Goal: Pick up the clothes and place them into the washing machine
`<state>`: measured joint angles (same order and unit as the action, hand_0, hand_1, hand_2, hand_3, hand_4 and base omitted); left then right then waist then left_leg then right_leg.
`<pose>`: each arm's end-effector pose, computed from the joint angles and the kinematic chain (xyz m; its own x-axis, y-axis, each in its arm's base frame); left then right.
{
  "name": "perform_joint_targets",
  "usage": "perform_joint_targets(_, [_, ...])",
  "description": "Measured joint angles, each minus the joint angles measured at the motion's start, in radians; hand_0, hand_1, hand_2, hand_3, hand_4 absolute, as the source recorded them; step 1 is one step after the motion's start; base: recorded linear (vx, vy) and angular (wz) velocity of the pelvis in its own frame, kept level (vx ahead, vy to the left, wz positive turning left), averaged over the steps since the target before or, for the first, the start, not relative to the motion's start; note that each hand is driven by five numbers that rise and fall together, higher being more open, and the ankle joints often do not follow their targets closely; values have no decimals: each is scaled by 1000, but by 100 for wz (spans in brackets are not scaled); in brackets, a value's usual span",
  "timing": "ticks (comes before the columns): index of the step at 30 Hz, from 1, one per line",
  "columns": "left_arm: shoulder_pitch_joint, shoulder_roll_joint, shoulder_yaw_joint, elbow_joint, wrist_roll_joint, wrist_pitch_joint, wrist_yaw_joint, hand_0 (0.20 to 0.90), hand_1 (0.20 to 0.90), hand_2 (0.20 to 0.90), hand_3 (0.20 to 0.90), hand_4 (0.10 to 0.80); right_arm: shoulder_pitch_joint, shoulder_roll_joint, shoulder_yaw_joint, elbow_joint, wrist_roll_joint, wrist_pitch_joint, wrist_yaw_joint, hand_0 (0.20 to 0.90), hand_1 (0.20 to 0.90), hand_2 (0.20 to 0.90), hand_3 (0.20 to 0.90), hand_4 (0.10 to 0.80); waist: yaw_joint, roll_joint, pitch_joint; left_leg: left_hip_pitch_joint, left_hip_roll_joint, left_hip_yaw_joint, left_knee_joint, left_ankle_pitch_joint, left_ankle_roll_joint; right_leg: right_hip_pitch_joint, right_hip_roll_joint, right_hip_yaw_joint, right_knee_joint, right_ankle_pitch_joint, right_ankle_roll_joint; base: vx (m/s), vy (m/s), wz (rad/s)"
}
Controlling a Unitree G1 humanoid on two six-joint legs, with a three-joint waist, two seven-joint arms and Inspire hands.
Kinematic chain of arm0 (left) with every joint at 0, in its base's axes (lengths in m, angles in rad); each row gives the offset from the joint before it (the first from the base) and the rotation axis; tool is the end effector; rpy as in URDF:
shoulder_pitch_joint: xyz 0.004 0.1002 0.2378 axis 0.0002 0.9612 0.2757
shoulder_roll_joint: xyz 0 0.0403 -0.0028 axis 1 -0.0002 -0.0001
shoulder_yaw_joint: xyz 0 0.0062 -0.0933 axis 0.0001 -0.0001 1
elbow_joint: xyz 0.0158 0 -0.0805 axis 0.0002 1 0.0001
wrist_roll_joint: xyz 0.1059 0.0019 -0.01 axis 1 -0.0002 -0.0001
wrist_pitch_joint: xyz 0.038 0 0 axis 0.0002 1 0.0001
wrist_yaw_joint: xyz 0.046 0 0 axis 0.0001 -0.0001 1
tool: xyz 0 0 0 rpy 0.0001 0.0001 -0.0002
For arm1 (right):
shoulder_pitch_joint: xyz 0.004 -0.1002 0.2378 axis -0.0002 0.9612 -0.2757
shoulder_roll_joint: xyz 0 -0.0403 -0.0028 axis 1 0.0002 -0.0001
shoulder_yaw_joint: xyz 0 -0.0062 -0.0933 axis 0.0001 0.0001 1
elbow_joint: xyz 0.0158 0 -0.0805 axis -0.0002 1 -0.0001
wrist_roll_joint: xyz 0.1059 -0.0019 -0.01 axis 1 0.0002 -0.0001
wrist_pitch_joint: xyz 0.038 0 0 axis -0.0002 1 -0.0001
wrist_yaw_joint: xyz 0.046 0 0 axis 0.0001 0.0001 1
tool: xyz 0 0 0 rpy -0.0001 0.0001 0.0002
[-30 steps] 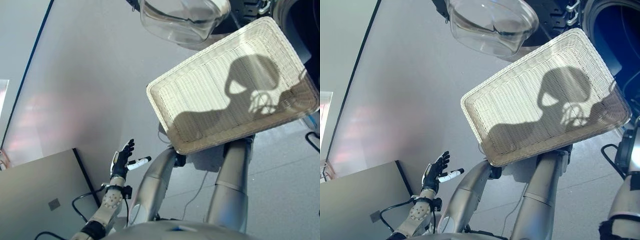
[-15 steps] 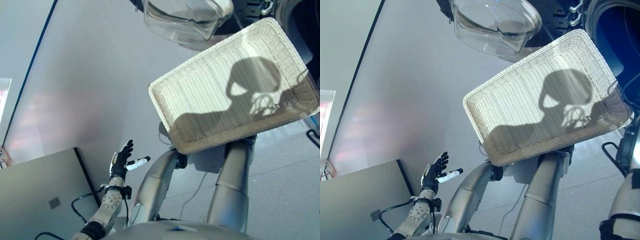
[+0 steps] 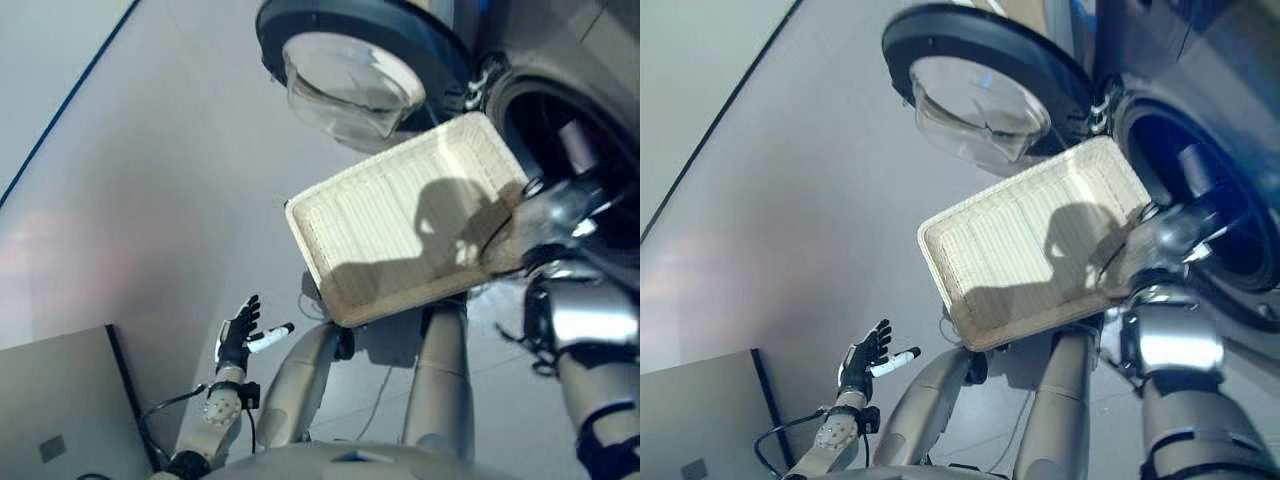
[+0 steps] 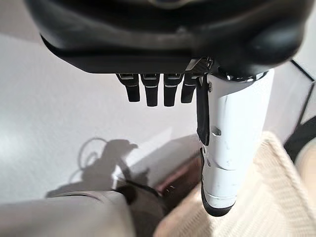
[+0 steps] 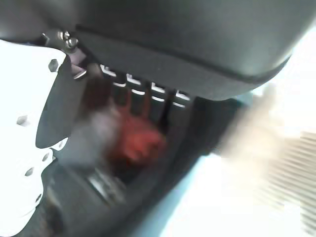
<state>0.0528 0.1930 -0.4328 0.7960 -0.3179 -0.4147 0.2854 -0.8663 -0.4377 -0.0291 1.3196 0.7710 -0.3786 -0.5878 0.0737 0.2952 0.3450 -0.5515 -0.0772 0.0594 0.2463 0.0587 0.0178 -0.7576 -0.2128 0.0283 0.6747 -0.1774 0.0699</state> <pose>0.1281 0.1509 -0.0772 0.8777 0.1066 -0.4673 -0.0702 0.9930 0.0947 0.3197 -0.2619 0.0923 0.5299 -0.8205 -0.2143 0.8384 0.4689 0.2778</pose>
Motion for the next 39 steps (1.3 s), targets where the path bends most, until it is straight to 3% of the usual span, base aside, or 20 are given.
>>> perform_joint_targets(6, [11, -6, 36, 58, 11, 22, -2, 900, 900, 900, 900, 800, 106, 38, 43, 4, -18, 9, 46, 900, 900, 900, 900, 800, 34, -15, -24, 63, 40, -95, -57, 24, -40, 106, 7, -123, -23, -34, -42, 51, -81, 35])
perform_joint_targets(7, [8, -21, 64, 101, 25, 26, -3, 900, 900, 900, 900, 800, 150, 63, 72, -24, -18, 16, 56, 900, 900, 900, 900, 800, 46, -29, -37, 72, 54, -110, -63, 25, -50, 137, 8, -163, -40, -32, -35, 174, -135, 42])
perform_joint_targets(8, [7, -30, 79, 122, 28, 38, 5, 900, 900, 900, 900, 800, 198, 84, 76, -31, -22, 28, 85, 900, 900, 900, 900, 800, 54, -38, -43, 105, 63, -133, -71, 27, -52, 189, 17, -197, -64, -32, -46, 127, -70, 43])
perform_joint_targets(12, [26, -20, 100, 181, 46, 48, -2, 900, 900, 900, 900, 800, 282, 173, 76, -26, -30, 55, 132, 900, 900, 900, 900, 800, 79, -112, -111, 154, 81, -172, -101, 30, -59, 276, 26, -260, -114, -49, -59, 124, -23, 33])
perform_joint_targets(19, [16, -6, 177, 266, 93, 74, -7, 900, 900, 900, 900, 800, 399, 218, 76, -20, -117, 90, 208, 900, 900, 900, 900, 800, 105, -225, -173, 255, 78, -212, -161, 40, -45, 440, 31, -325, -229, -27, -29, 136, 0, 25])
perform_joint_targets(24, [13, 17, 223, 356, 109, 101, -24, 900, 900, 900, 900, 800, 583, 292, 71, -43, -128, 100, 268, 900, 900, 900, 900, 800, 99, -326, -258, 357, 80, -222, -221, 31, -33, 574, 46, -342, -345, -13, -7, 85, 65, 10])
perform_joint_targets(27, [15, 19, 256, 423, 105, 114, -71, 900, 900, 900, 900, 800, 679, 302, 71, -40, -194, 130, 312, 900, 900, 900, 900, 800, 84, -348, -298, 407, 75, -219, -240, 22, -20, 648, 54, -344, -412, 5, 13, 41, 65, -1])
perform_joint_targets(32, [41, 24, 267, 489, 116, 138, -159, 900, 900, 900, 900, 800, 821, 296, 117, -27, -393, 172, 389, 900, 900, 900, 900, 800, 42, -353, -368, 463, 71, -174, -267, 10, -3, 706, 57, -311, -489, 38, 33, -26, 27, -21])
perform_joint_targets(39, [42, 20, 263, 560, 188, 172, -209, 900, 900, 900, 900, 800, 935, 291, 127, 52, -571, 228, 437, 900, 900, 900, 900, 800, -19, -333, -410, 513, 68, -141, -302, 6, -1, 754, 58, -283, -547, 67, 47, -47, -3, -13])
